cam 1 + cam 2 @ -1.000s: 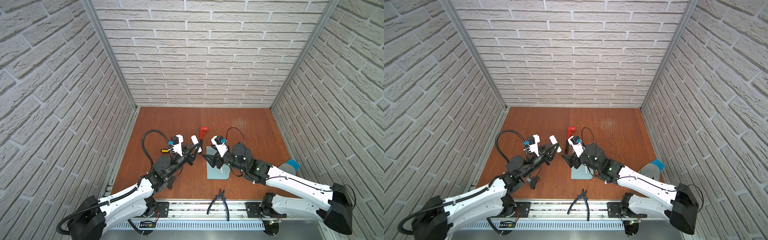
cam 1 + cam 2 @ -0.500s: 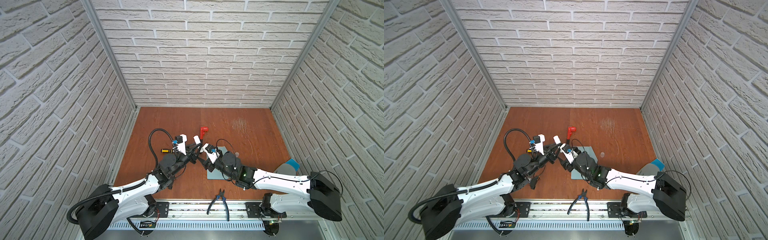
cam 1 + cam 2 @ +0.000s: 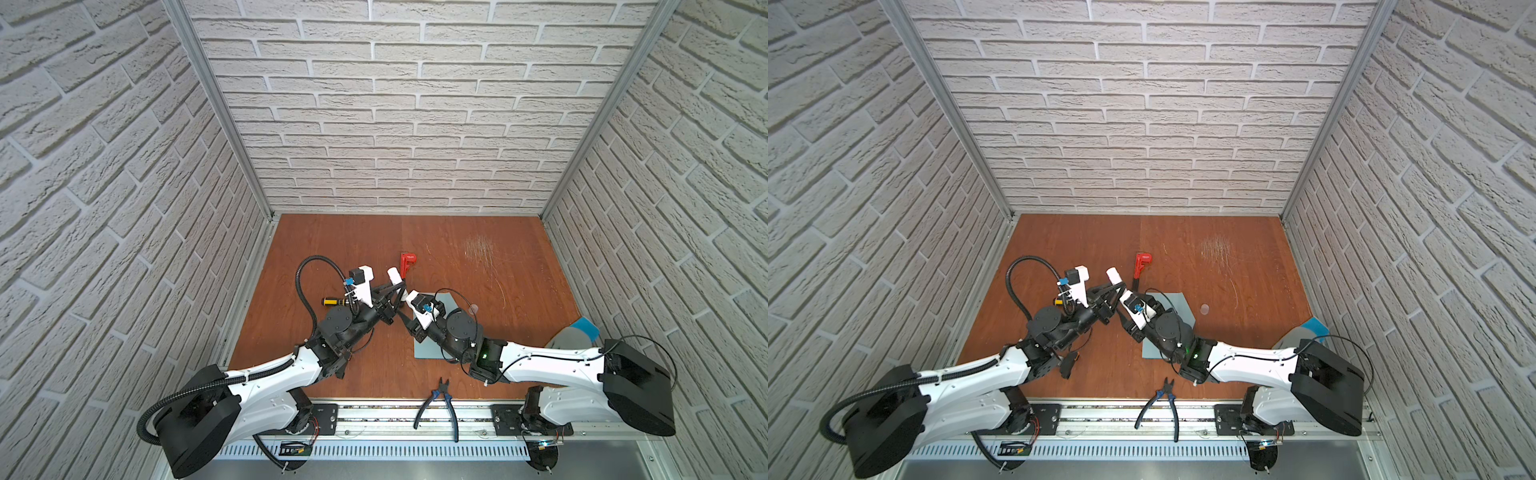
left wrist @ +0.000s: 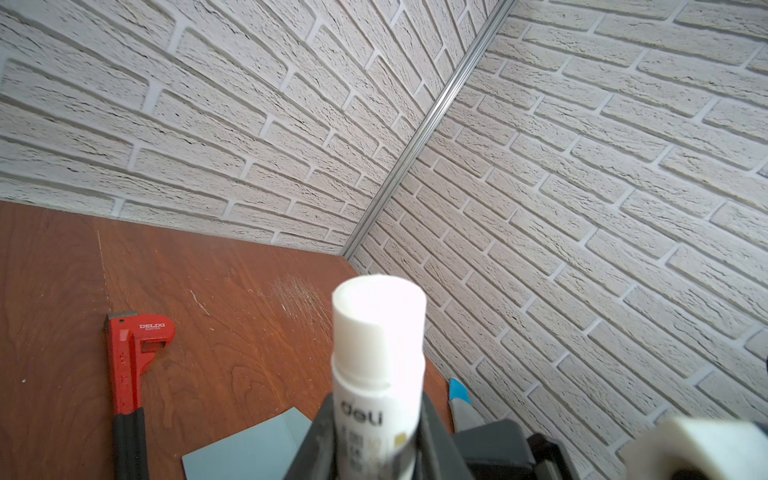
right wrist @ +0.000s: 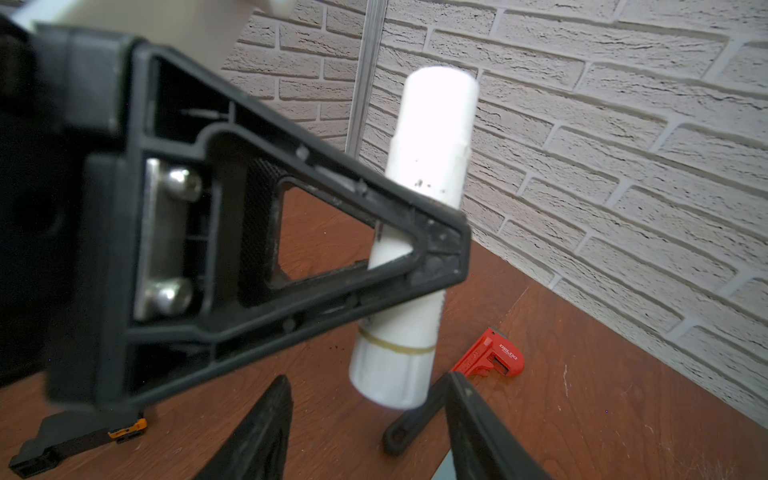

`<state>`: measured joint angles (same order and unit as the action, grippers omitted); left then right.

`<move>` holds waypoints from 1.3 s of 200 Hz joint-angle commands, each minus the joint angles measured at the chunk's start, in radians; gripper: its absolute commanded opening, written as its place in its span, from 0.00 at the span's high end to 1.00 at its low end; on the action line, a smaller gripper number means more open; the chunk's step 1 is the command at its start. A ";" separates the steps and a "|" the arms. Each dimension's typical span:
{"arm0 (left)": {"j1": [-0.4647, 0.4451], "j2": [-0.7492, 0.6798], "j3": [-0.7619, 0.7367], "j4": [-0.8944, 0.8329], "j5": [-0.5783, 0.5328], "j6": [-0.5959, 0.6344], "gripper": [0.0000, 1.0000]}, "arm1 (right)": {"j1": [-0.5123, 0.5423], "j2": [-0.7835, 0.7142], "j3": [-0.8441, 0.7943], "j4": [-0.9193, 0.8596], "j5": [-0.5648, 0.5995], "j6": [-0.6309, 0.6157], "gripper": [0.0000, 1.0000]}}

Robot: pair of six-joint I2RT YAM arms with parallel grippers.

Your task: Place the letter into the envelope and seal it

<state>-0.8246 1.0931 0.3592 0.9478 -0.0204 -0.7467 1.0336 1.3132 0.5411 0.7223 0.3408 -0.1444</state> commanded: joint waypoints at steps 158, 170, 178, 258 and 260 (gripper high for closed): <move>0.004 0.034 0.036 0.111 0.013 -0.028 1.00 | 0.011 0.067 -0.040 0.270 0.051 -0.026 0.55; 0.004 0.031 0.036 0.112 0.016 -0.024 1.00 | 0.011 0.072 -0.043 0.280 0.091 -0.011 0.55; 0.004 0.028 0.037 0.111 0.015 -0.026 1.00 | 0.011 0.073 -0.048 0.291 0.104 -0.009 0.56; -0.007 0.041 0.047 0.109 0.021 -0.028 1.00 | 0.011 0.072 -0.034 0.279 0.102 -0.006 0.69; -0.008 0.043 0.046 0.110 0.021 -0.028 1.00 | 0.011 0.072 -0.035 0.279 0.101 -0.006 0.69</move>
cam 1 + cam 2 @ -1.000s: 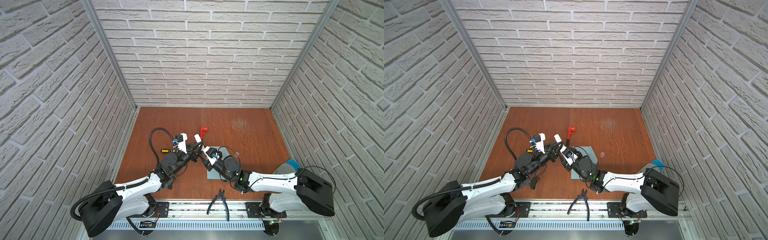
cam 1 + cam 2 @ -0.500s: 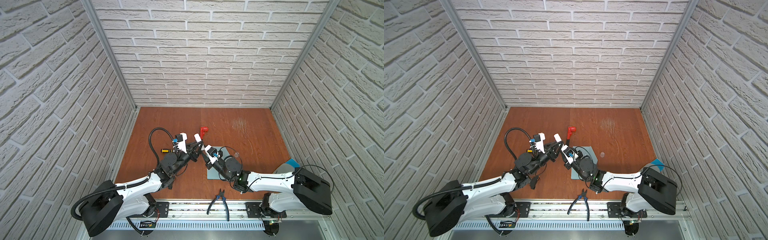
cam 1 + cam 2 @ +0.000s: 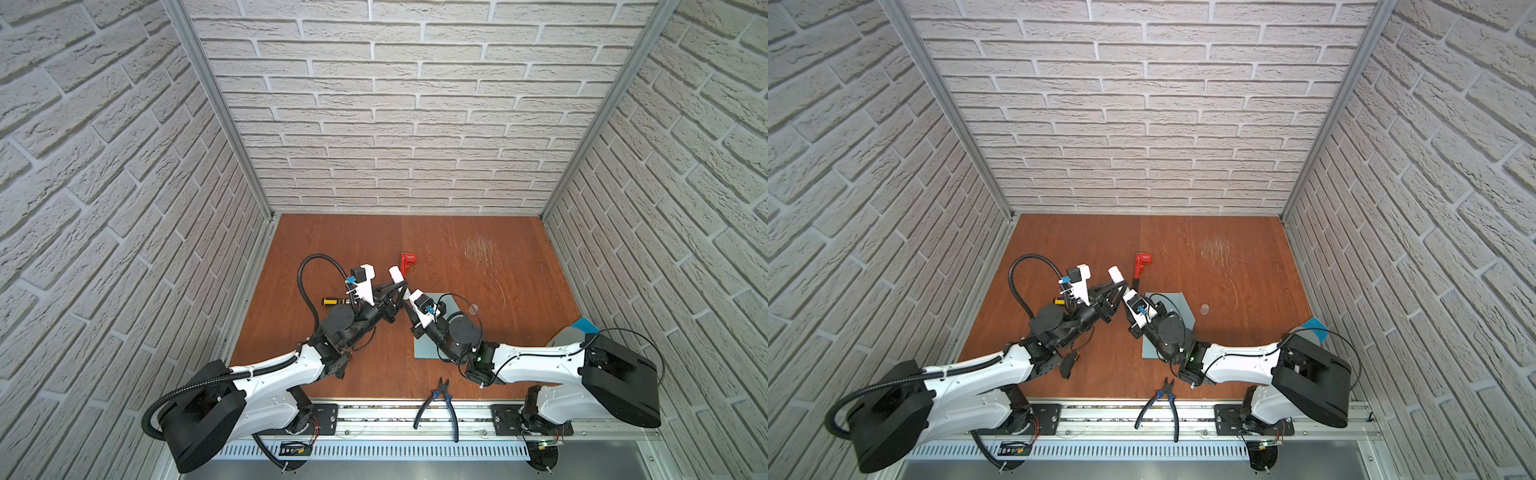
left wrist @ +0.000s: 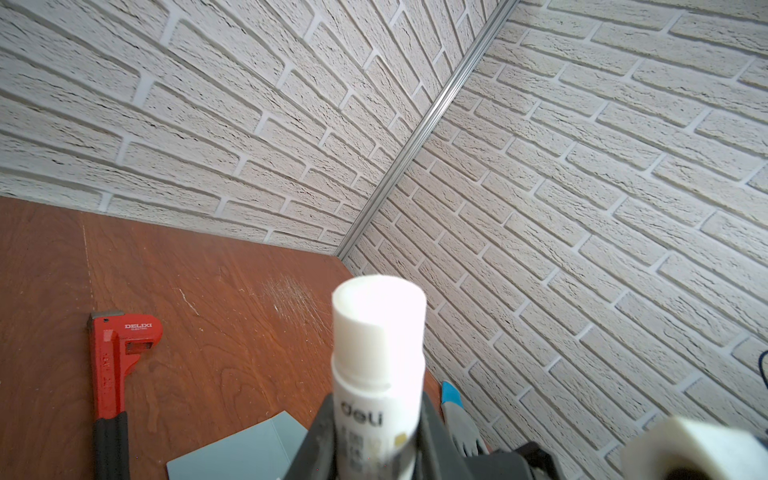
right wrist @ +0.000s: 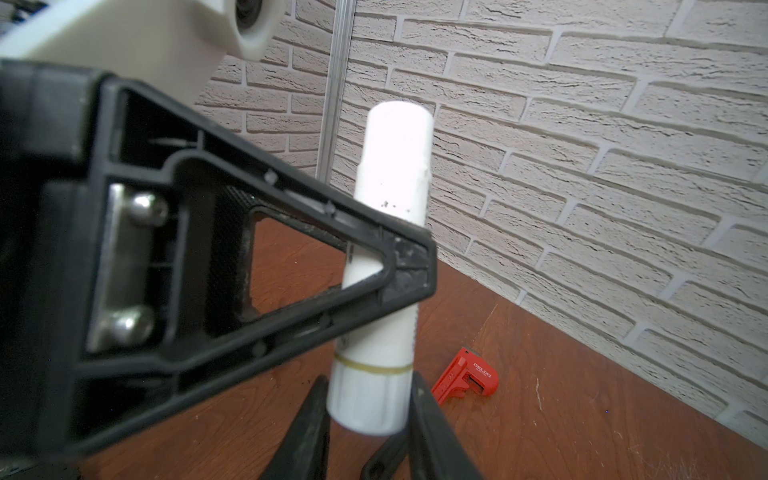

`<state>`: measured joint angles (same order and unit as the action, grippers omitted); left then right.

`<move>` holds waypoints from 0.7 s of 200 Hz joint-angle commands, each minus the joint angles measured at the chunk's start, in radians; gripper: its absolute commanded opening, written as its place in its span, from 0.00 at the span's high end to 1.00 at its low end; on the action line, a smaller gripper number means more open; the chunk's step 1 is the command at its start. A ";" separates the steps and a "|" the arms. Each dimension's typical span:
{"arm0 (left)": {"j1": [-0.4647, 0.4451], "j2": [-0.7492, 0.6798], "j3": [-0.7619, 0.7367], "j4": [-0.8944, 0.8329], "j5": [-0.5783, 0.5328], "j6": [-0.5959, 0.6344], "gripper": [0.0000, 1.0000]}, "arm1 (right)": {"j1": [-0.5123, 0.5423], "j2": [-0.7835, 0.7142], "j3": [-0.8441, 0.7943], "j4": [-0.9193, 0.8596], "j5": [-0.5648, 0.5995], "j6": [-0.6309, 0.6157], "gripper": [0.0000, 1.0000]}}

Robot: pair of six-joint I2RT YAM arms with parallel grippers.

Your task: Place the letter into the envelope and seal it

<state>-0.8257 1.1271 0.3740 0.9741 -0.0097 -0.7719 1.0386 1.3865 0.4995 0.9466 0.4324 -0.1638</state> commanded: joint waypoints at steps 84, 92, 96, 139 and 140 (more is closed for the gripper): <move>-0.020 0.039 0.025 0.108 0.012 -0.010 1.00 | 0.006 -0.017 0.014 0.043 0.003 0.012 0.70; -0.021 0.040 0.024 0.108 0.012 -0.010 1.00 | 0.006 -0.017 0.015 0.042 0.001 0.012 0.71; -0.021 0.040 0.023 0.108 0.012 -0.011 1.00 | 0.006 -0.017 0.016 0.042 0.000 0.013 0.71; -0.023 0.046 0.014 0.114 0.011 -0.013 1.00 | 0.006 -0.018 0.025 0.034 -0.007 0.018 0.65; -0.023 0.046 0.014 0.114 0.011 -0.013 1.00 | 0.006 -0.018 0.024 0.034 -0.006 0.018 0.65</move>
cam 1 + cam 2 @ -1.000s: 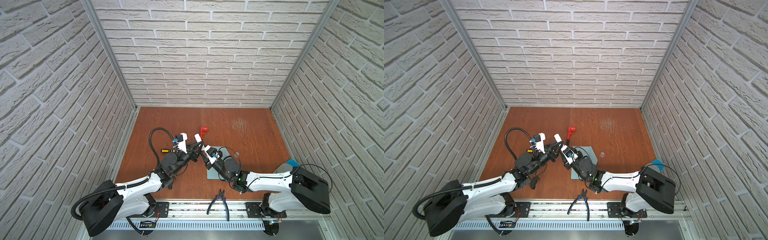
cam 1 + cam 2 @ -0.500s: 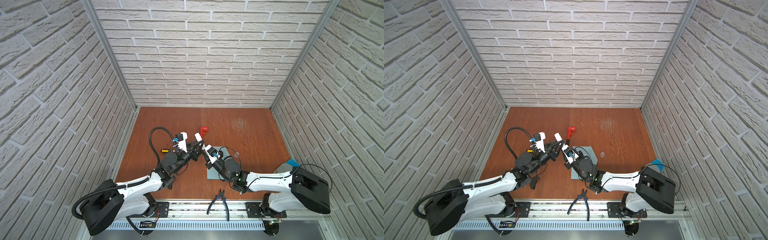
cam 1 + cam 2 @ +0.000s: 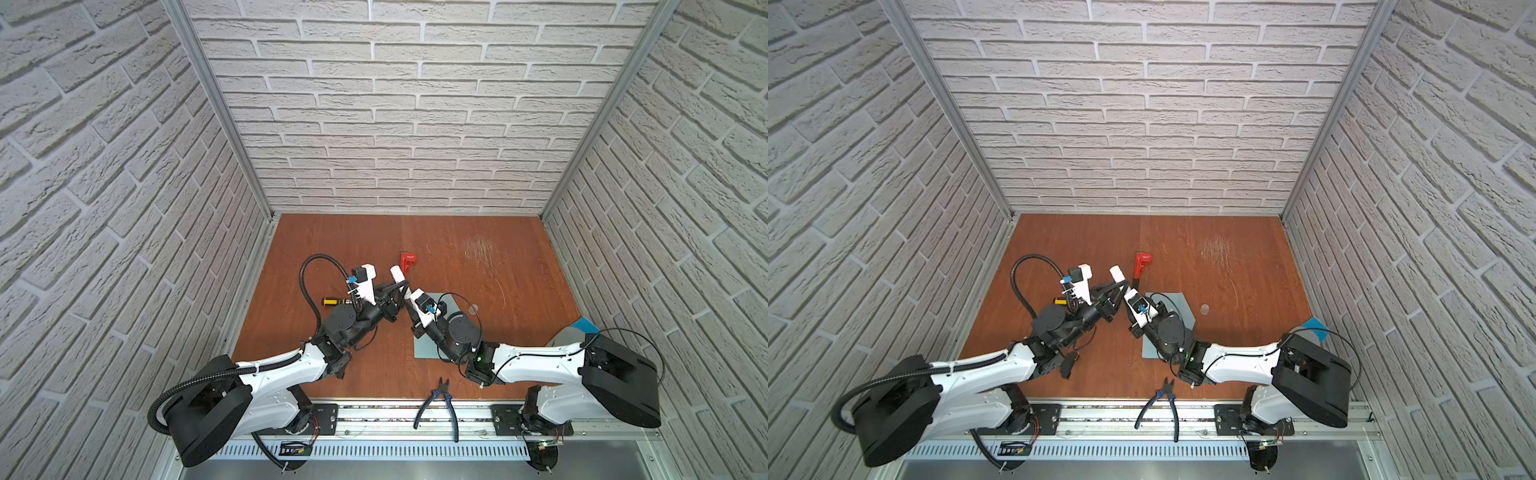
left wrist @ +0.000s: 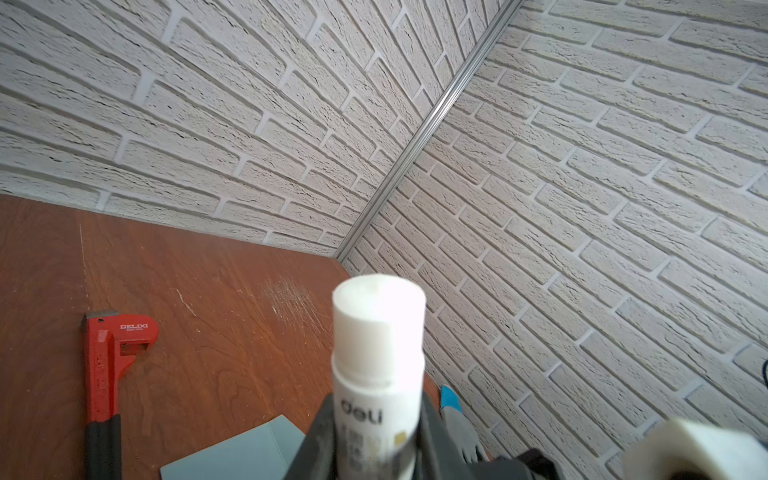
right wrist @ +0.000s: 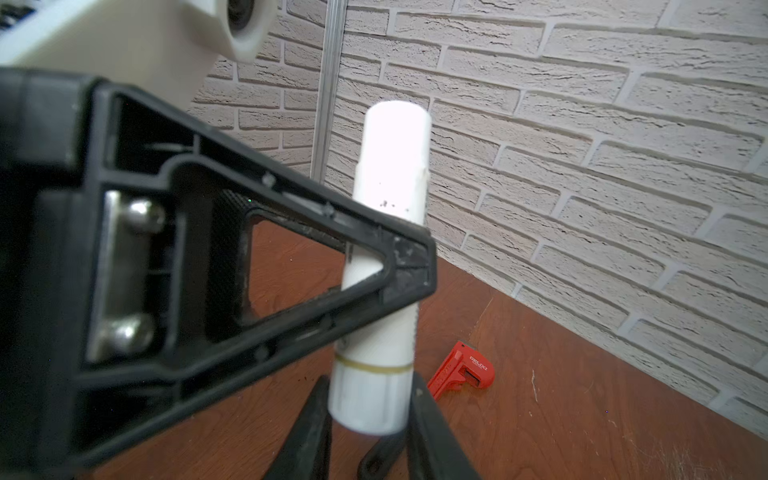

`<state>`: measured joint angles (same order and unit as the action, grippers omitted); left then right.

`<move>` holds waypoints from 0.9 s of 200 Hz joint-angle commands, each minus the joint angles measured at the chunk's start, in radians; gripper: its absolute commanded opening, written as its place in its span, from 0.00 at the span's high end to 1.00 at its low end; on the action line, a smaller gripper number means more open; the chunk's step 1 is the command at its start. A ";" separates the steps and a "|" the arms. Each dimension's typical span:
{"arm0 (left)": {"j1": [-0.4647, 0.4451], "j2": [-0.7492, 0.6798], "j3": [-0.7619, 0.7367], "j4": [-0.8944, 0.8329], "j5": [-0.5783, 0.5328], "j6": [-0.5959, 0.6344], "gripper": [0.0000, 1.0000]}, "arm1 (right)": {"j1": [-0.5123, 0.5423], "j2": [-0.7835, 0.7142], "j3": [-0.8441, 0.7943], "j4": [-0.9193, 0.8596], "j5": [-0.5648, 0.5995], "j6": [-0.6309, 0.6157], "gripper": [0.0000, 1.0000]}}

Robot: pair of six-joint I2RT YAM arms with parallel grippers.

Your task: Place the letter into the envelope and seal it

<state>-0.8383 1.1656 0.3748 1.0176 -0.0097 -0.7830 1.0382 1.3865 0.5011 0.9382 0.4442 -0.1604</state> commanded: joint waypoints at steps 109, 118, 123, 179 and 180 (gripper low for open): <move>-0.014 0.042 0.004 0.084 0.027 -0.011 1.00 | 0.006 -0.045 0.031 0.010 -0.036 0.022 0.75; -0.013 0.054 0.001 0.096 0.036 -0.017 1.00 | 0.006 -0.054 0.033 -0.003 -0.042 0.031 0.76; -0.012 0.061 -0.002 0.103 0.042 -0.020 1.00 | 0.006 -0.060 0.033 -0.010 -0.046 0.037 0.77; 0.047 0.098 -0.013 0.164 0.244 -0.115 1.00 | -0.006 -0.205 0.045 -0.215 -0.229 0.136 0.94; 0.048 0.099 -0.014 0.167 0.249 -0.118 1.00 | -0.008 -0.209 0.044 -0.219 -0.235 0.138 0.94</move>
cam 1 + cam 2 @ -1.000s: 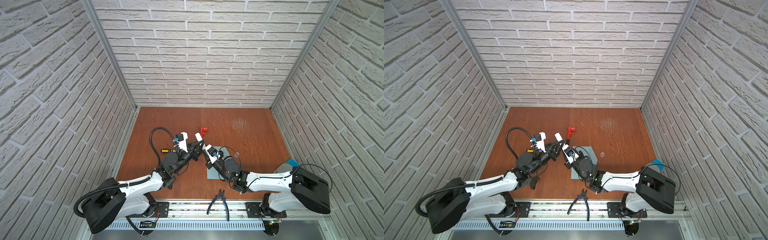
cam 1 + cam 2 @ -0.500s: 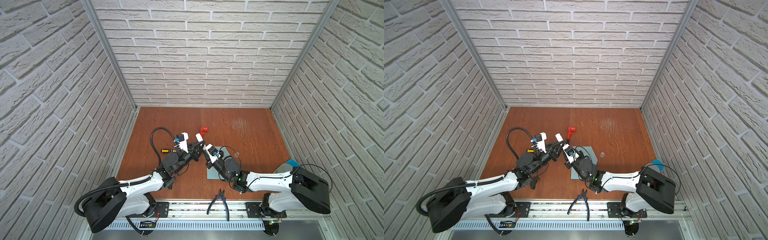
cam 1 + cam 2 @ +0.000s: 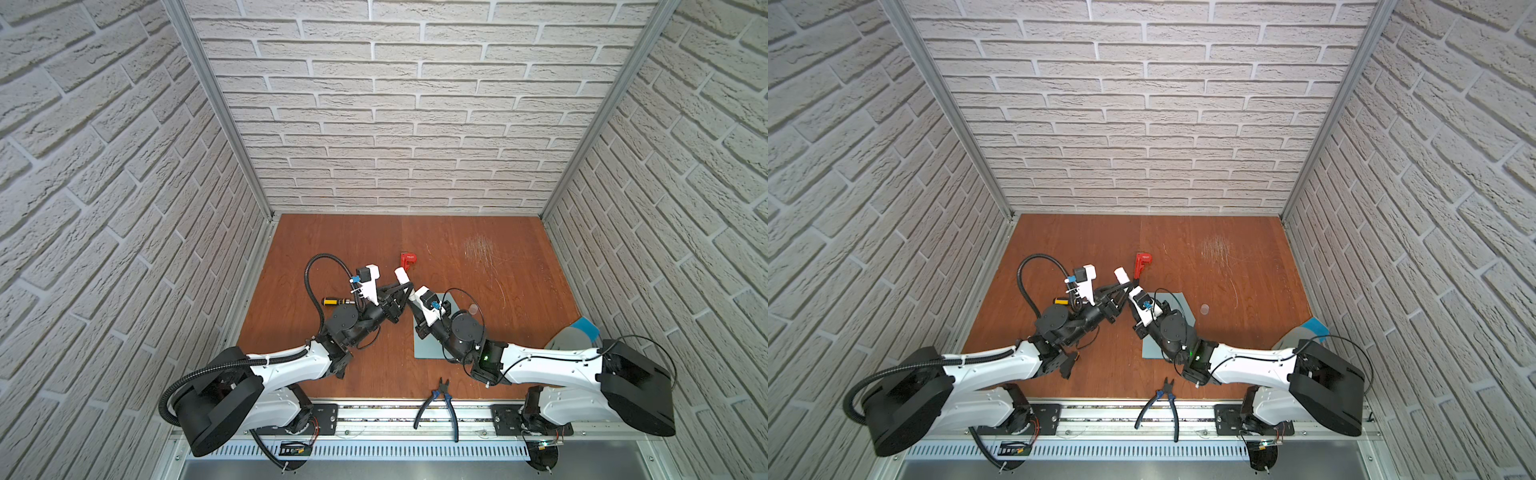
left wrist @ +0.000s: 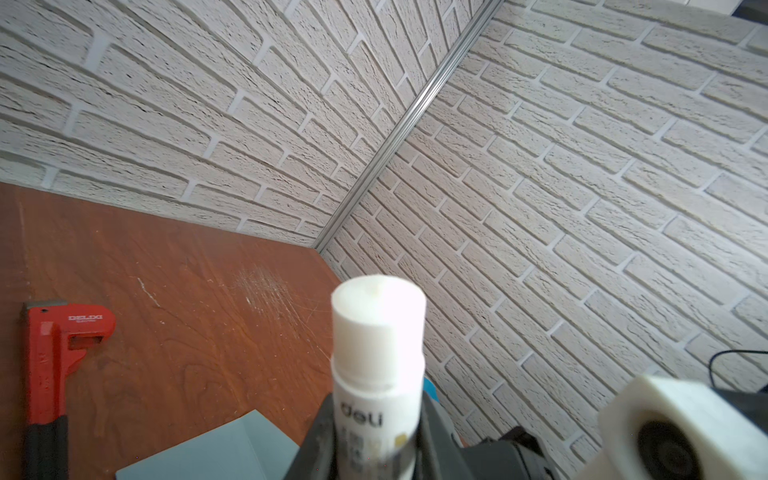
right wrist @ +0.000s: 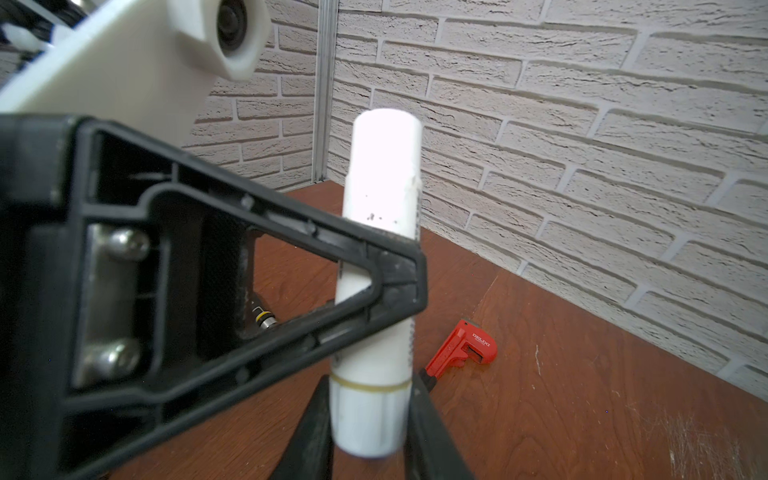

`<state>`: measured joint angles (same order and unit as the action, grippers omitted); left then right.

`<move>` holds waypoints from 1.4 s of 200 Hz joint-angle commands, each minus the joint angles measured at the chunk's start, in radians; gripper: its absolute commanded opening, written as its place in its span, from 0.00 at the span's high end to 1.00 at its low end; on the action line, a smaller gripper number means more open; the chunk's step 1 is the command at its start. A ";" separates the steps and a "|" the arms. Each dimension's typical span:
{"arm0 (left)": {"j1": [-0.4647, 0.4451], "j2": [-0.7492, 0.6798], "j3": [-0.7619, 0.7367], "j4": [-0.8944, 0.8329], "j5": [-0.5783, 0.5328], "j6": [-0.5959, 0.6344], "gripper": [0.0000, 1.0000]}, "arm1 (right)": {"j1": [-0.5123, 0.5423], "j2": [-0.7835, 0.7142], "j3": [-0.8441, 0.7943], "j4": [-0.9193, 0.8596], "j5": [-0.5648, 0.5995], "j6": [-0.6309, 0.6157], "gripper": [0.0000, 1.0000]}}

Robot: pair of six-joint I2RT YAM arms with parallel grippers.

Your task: Place the letter into the envelope and seal it

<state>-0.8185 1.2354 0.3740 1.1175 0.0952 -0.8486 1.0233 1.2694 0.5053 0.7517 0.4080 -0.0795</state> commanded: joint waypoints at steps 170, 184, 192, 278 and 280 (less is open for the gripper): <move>0.019 0.045 -0.060 0.271 0.535 -0.151 1.00 | -0.208 -0.321 0.148 -0.588 -0.809 0.293 0.79; 0.019 0.026 -0.057 0.249 0.512 -0.143 1.00 | -0.206 -0.334 0.150 -0.631 -0.772 0.234 0.60; 0.020 0.011 -0.057 0.224 0.481 -0.137 1.00 | -0.206 -0.346 0.136 -0.624 -0.749 0.208 0.50; 0.102 -0.158 0.061 -0.214 0.216 -0.251 1.00 | -0.018 -0.479 -0.120 -0.247 -0.201 -0.081 0.25; 0.102 -0.159 0.063 -0.217 0.214 -0.253 1.00 | -0.014 -0.473 -0.121 -0.240 -0.194 -0.084 0.25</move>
<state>-0.7174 1.1187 0.3714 1.0397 0.3611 -1.0874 0.9592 0.7677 0.3954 0.3222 0.0147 -0.0425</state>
